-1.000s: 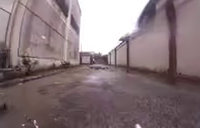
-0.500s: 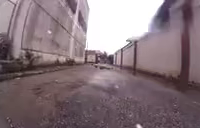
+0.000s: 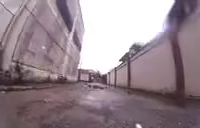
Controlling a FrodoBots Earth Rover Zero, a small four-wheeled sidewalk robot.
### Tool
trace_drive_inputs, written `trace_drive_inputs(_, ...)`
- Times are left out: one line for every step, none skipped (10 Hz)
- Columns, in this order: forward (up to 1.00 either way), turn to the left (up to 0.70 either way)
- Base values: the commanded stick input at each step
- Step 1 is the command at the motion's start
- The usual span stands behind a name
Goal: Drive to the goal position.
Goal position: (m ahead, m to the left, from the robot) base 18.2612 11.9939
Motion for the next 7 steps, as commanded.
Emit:
trace_drive_inputs(0.70,0.12)
trace_drive_inputs(0.70,0.12)
trace_drive_inputs(0.70,0.12)
trace_drive_inputs(0.70,0.12)
trace_drive_inputs(0.70,0.12)
trace_drive_inputs(0.70,0.12)
trace_drive_inputs(0.70,-0.19)
